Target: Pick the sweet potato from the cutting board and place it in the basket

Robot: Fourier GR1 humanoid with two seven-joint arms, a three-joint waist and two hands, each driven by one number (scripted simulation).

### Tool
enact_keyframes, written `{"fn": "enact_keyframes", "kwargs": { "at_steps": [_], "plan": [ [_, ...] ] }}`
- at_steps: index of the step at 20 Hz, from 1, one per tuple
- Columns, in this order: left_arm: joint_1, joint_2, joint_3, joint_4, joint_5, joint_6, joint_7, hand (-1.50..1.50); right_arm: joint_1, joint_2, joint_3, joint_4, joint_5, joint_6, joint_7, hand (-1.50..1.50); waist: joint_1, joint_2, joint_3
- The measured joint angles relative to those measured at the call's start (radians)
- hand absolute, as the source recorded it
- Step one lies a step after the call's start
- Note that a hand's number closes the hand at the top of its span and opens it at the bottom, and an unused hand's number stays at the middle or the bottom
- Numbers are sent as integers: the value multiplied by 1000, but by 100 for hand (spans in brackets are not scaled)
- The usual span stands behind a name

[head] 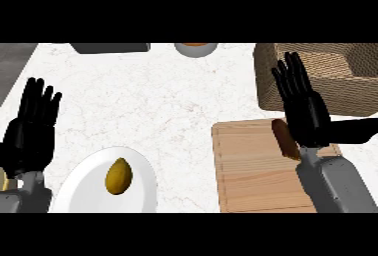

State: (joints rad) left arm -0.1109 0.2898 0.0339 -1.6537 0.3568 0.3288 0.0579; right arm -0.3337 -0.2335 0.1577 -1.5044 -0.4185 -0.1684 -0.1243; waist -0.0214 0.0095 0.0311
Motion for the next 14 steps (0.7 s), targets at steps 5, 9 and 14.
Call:
{"fn": "enact_keyframes", "kwargs": {
  "at_steps": [5, 9, 14],
  "plan": [
    [-21, 72, -49, 48, -53, -51, 59, 0, -129, -128, 12, 81, 9, 192, 26, 150, 39, 6, -21],
    [-23, 106, -101, 90, -81, -102, 95, 0, -218, -271, 161, 58, 147, 411, 0, -150, 67, 16, -30],
    [-35, 135, -117, 150, -86, -150, 123, 0, -199, -294, 389, 26, 442, 450, -162, -150, 52, 8, -30]
  ]
}}
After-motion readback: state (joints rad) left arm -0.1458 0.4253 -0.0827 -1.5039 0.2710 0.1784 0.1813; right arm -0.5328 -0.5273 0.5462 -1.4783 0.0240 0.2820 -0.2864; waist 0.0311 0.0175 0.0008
